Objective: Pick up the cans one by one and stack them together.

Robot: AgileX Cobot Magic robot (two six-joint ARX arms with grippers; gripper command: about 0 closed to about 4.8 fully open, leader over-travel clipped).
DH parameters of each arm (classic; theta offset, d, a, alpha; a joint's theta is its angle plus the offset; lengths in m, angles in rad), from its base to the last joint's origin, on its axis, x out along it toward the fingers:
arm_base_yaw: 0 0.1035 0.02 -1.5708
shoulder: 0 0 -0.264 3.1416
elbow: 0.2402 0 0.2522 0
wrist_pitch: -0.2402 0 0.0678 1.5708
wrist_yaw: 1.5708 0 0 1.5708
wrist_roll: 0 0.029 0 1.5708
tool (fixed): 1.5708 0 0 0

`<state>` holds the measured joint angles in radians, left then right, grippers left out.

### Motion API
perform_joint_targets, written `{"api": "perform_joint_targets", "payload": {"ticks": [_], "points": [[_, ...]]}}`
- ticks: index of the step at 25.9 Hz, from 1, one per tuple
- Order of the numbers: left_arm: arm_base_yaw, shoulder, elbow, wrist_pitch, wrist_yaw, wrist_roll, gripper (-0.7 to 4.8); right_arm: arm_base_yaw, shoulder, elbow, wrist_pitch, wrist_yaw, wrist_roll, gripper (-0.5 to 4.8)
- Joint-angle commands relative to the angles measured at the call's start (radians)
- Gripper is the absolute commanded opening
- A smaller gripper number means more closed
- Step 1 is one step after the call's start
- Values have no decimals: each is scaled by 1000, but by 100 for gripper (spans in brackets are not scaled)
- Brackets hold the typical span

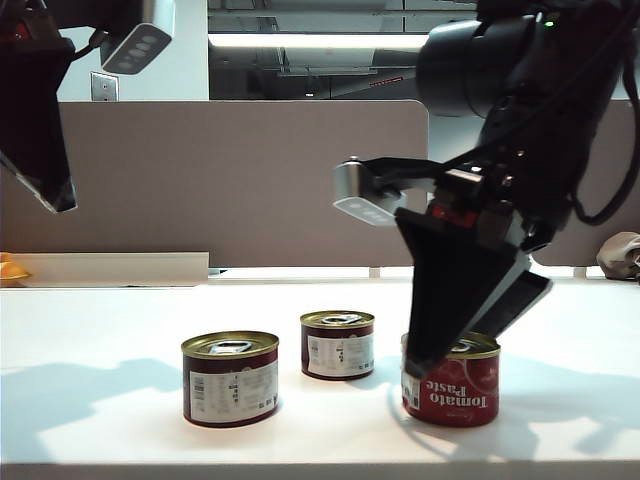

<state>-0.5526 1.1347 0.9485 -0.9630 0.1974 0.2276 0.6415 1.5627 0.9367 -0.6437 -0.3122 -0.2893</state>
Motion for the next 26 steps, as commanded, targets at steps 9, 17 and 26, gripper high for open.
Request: {"api": "perform_joint_targets", "payload": {"ticks": [9, 17, 26], "points": [[-2, -3, 1, -24, 1, -3, -6, 16, 3, 2, 36, 111, 1, 301], [-2, -3, 1, -24, 1, -3, -6, 15, 4, 2, 18, 114, 1, 311], [-2, -3, 1, -32, 1, -3, -6, 14, 40, 2, -32, 161, 1, 319]]}}
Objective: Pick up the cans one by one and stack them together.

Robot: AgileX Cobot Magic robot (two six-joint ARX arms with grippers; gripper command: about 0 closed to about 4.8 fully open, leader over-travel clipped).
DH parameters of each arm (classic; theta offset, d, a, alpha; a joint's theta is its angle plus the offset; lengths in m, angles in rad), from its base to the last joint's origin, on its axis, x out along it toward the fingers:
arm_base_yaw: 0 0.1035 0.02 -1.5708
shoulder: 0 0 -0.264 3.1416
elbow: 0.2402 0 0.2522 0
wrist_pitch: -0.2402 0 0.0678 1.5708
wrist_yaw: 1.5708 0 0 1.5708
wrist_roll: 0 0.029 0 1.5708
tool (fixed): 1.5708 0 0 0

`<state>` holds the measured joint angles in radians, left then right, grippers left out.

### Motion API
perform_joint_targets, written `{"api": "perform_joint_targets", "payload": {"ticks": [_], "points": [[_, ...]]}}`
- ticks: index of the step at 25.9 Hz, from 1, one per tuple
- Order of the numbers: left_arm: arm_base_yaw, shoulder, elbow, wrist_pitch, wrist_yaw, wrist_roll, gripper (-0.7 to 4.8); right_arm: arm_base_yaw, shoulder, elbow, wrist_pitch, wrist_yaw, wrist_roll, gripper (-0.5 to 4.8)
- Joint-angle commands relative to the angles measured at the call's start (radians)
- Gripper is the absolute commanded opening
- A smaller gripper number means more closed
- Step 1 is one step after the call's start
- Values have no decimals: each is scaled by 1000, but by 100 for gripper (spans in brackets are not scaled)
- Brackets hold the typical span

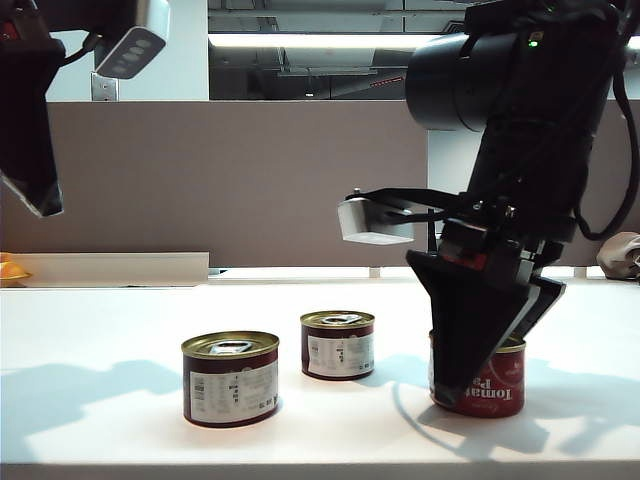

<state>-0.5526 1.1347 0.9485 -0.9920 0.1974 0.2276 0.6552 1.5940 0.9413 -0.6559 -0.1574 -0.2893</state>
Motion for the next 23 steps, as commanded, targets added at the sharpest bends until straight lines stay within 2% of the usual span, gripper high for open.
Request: {"api": "perform_joint_targets", "payload": {"ticks": [1, 3, 5, 8, 9, 17, 20, 23], "points": [[-2, -3, 1, -5, 1, -3, -6, 1, 9, -2, -19, 7, 1, 318], [-2, -3, 1, -6, 1, -3, -6, 1, 9, -2, -18, 12, 1, 312], [-2, -3, 1, -5, 1, -3, -6, 1, 9, -2, -21, 41, 1, 285], [-2, -3, 1, -5, 1, -3, -6, 1, 9, 4, -32, 59, 1, 203], [-2, -3, 1, -5, 1, -3, -6, 1, 9, 9, -37, 58, 1, 193], [-2, -3, 1, 5, -1, -3, -6, 1, 9, 123, -74, 50, 1, 192], [-1, -5, 1, 19, -3, -3, -6, 2, 9, 207, -69, 17, 2, 192], [-1, -16, 2, 49, -32, -36, -6, 2, 10, 243, -41, 13, 10, 192]]}}
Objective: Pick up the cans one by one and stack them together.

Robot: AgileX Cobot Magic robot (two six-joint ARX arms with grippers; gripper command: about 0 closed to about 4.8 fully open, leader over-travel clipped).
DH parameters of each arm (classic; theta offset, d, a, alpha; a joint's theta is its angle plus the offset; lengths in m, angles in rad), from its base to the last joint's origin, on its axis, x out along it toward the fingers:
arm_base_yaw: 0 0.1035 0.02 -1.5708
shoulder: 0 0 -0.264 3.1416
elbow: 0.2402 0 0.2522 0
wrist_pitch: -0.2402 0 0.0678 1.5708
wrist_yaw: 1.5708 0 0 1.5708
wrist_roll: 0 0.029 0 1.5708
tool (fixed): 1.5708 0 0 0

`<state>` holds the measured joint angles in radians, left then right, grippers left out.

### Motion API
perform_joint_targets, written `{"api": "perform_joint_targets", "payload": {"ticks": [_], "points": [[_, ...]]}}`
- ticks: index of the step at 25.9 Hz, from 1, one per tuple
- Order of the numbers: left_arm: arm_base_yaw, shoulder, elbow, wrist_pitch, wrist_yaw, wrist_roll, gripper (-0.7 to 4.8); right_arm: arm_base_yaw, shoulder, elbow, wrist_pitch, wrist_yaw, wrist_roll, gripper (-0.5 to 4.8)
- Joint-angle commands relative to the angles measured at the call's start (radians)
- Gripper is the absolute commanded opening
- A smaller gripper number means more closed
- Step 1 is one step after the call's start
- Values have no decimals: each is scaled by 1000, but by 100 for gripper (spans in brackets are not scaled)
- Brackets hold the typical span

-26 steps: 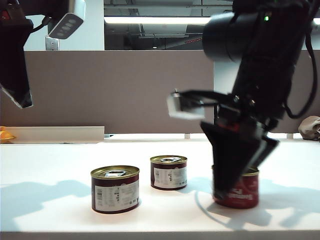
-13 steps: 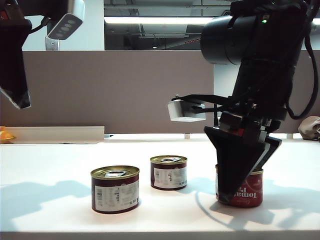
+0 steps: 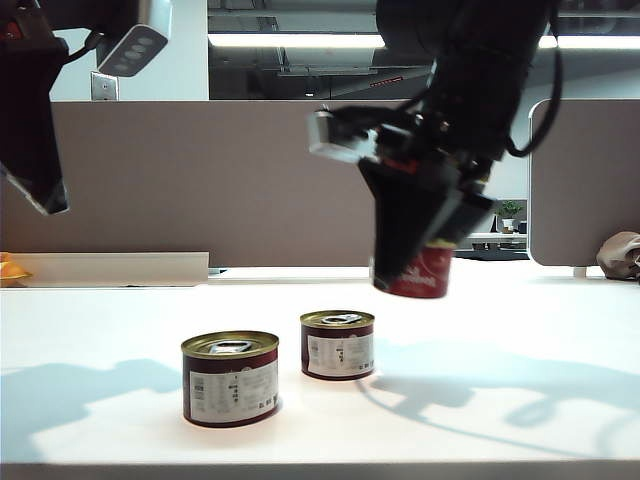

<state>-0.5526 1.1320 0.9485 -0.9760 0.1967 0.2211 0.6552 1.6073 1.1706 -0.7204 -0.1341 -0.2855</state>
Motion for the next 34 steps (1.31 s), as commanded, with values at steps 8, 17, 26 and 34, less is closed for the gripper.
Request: {"api": "perform_joint_targets", "payload": {"ticks": [8, 17, 26, 34], "points": [[-1, -73, 2, 55, -85, -37, -6, 30, 69, 72, 14, -24, 6, 192], [-1, -127, 2, 39, -92, -38, -6, 78, 154, 154, 7, -21, 5, 192], [-1, -142, 2, -3, -92, -38, -6, 77, 209, 167, -16, -14, 4, 192], [-1, -143, 2, -2, -92, -38, -6, 77, 208, 168, -10, -14, 4, 417]]}}
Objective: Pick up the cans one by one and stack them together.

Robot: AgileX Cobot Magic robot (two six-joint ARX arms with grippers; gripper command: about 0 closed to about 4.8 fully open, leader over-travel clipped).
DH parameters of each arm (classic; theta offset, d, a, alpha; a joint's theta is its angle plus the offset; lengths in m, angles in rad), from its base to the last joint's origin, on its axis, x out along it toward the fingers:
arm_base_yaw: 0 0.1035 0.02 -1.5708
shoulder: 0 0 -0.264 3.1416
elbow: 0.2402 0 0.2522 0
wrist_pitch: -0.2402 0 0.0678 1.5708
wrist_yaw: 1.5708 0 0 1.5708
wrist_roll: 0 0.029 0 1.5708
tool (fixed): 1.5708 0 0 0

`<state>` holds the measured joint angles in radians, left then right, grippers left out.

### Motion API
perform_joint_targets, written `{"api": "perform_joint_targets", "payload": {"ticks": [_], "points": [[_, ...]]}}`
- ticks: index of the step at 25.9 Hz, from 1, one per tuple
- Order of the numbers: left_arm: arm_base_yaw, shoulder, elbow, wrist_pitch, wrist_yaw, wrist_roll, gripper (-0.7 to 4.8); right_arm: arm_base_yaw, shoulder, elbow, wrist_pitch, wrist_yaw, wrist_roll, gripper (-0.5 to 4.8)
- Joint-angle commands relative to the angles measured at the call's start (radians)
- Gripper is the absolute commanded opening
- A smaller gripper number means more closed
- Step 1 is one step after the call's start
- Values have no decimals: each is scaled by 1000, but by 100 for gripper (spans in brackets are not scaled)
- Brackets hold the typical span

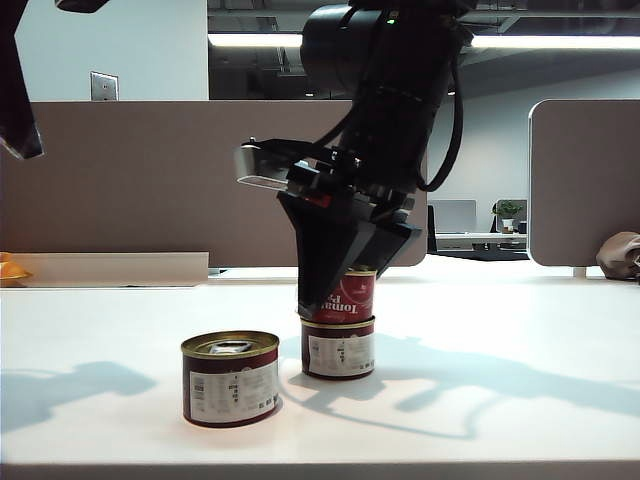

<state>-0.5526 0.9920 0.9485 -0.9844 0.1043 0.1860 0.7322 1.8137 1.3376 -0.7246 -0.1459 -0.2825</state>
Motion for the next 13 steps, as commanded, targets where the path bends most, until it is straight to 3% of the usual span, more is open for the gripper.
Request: {"api": "perform_joint_targets", "payload": {"ticks": [1, 13], "points": [[-1, -3, 2, 6, 0, -3, -6, 0, 1, 2, -4, -3, 1, 449], [-1, -53, 2, 54, 9, -12, -6, 19, -6, 158, -122, -2, 2, 461]]}}
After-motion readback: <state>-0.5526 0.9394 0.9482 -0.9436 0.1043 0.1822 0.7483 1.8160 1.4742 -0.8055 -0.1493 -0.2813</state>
